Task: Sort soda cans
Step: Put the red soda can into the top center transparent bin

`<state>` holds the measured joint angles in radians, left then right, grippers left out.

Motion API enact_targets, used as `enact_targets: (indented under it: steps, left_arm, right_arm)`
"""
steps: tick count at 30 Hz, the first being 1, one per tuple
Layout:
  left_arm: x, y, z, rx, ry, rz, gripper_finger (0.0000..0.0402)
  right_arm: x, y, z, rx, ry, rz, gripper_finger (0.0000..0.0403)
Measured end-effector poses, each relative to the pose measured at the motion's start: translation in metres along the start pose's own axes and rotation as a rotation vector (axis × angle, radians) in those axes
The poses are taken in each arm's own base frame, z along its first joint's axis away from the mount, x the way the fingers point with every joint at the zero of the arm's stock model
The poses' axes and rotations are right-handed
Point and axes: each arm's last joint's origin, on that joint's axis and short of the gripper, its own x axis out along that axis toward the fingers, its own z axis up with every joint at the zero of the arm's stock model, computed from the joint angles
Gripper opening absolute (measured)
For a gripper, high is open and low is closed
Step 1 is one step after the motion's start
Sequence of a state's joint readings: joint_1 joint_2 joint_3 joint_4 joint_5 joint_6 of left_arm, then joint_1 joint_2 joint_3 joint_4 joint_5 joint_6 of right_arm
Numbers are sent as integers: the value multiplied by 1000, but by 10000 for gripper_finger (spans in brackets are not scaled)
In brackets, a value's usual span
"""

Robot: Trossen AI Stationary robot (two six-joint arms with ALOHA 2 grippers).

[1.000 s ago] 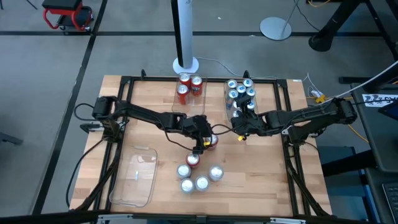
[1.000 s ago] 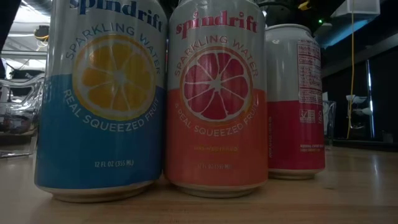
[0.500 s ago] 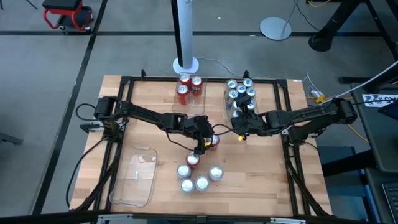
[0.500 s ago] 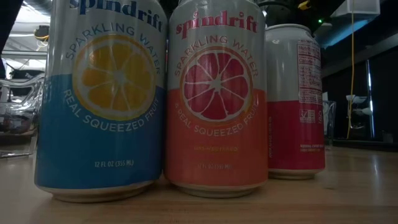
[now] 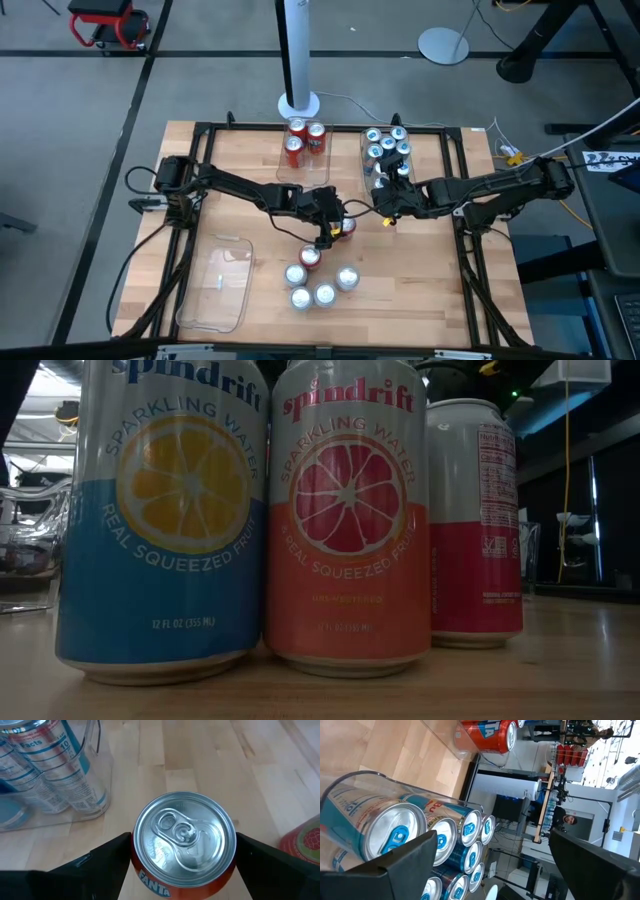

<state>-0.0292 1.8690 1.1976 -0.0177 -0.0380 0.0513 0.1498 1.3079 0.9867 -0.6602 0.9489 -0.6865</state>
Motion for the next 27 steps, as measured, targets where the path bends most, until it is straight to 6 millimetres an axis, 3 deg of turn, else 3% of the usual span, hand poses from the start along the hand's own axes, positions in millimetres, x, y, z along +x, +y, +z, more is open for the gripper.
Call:
enact_targets:
  steps: [18,27]
  left_arm:
    - [-1,-6,2,44,-20,-2,327]
    - [-1,-6,0,31,6,-11,392]
  right_arm:
    - [0,0,0,0,0,0,380]
    - [0,0,0,0,0,0,380]
